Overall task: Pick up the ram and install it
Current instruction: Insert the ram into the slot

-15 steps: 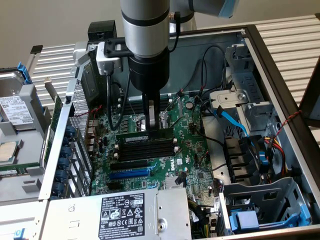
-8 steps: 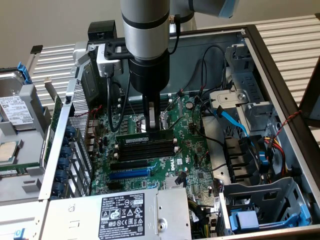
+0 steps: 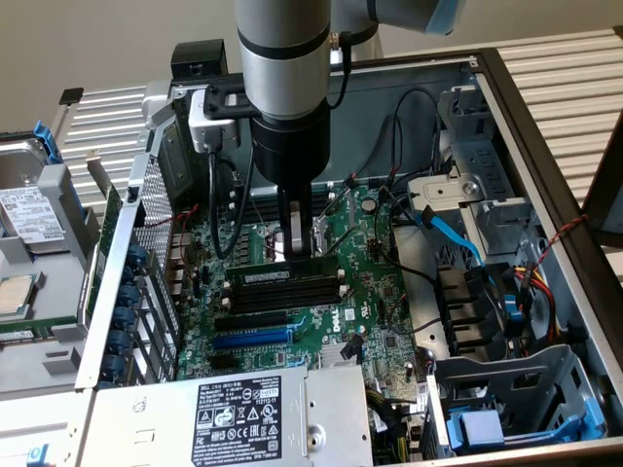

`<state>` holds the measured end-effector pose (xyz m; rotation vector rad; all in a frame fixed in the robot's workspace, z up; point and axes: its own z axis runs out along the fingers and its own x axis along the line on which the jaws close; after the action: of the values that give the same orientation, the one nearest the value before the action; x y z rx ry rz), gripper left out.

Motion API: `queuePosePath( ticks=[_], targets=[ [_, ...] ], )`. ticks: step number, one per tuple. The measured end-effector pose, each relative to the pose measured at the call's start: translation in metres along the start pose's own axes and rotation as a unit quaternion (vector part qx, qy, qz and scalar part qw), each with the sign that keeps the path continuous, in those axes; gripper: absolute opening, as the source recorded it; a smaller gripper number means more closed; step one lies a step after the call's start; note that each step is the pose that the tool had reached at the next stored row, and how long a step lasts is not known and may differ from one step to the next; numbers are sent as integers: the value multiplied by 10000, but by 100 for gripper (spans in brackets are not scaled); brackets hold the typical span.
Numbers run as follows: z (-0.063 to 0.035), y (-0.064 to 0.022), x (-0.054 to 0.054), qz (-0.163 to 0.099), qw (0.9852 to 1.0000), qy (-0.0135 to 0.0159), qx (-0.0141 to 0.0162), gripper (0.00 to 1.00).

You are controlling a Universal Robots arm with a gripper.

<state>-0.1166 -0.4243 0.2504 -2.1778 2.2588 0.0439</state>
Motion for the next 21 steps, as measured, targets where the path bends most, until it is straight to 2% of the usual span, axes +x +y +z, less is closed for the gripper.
queuePosePath(
  ticks=[21],
  targets=[
    [101,-2,6,0,10000,1,0,12]
  ],
)
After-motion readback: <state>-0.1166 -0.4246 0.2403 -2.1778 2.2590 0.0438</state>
